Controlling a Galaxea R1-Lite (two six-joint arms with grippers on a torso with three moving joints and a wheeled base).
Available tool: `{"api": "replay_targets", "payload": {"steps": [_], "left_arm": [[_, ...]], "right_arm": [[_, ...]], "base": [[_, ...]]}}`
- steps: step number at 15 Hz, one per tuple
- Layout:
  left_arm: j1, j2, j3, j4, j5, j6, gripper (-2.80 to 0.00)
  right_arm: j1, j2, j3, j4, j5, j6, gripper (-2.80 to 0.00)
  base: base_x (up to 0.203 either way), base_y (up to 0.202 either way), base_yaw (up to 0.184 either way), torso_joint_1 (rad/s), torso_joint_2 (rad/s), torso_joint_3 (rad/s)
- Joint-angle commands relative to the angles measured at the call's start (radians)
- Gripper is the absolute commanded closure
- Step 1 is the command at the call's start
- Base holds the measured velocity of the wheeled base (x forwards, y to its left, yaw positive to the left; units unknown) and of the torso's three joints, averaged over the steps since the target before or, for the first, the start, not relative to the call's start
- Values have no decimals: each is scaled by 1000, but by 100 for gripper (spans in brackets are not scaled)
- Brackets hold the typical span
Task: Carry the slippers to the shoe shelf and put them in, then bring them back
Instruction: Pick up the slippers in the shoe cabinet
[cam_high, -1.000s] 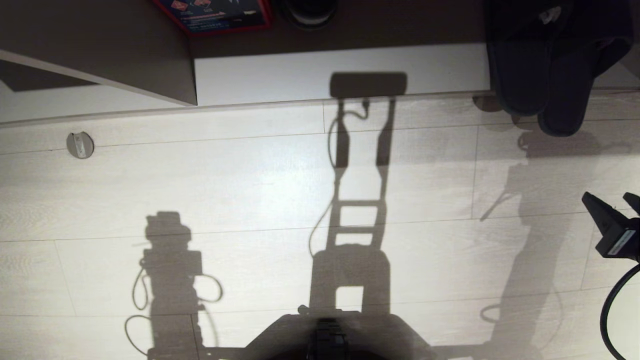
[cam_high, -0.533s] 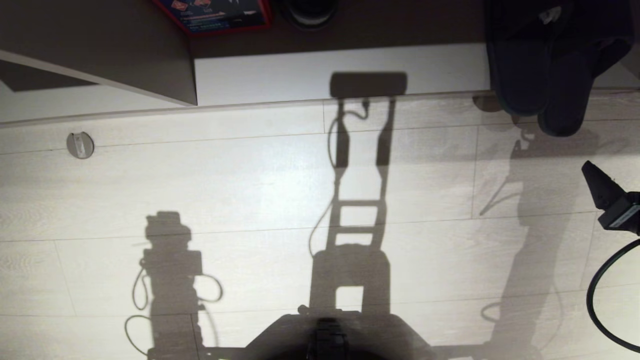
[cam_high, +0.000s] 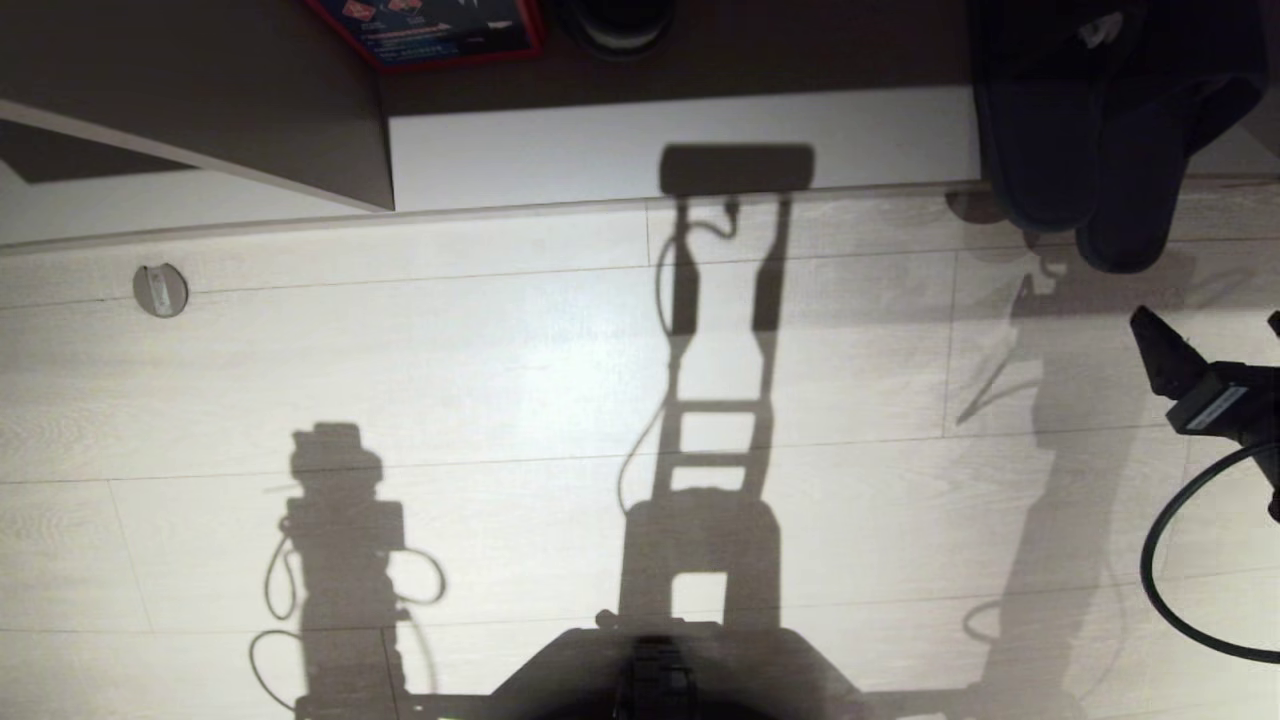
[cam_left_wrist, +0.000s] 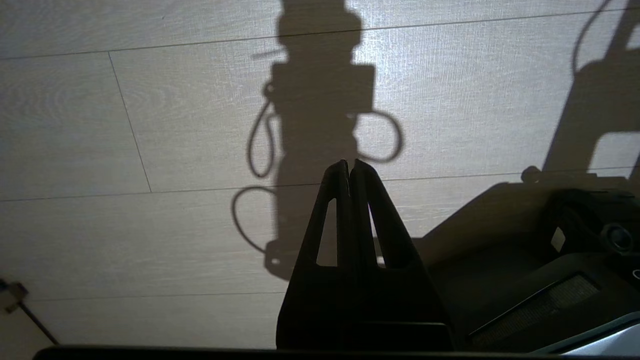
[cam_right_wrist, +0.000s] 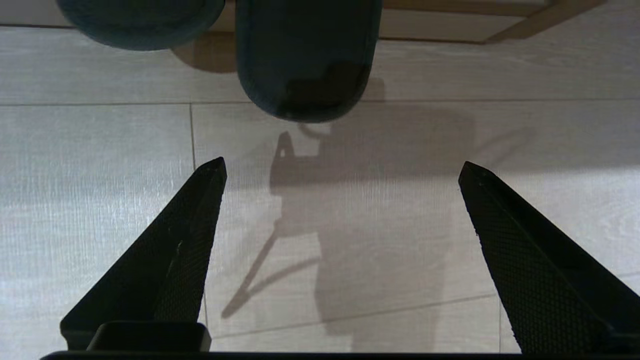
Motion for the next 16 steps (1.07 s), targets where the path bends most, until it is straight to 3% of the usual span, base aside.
{"api": "replay_targets", "payload": {"steps": [1,12,16], "left_arm": [[0,0,0,0,0,-1,0],[0,0,0,0,0,-1,0],[0,0,0,0,0,-1,0]], "right_arm": [[0,40,-26,-9,-1,-1,-280],[18,120,-248,-9,-36,31,-280],[79,161,-334,-9,-214,88,-280]], "base": [[0,0,0,0,0,0],[0,0,0,0,0,0],[0,0,0,0,0,0]]}}
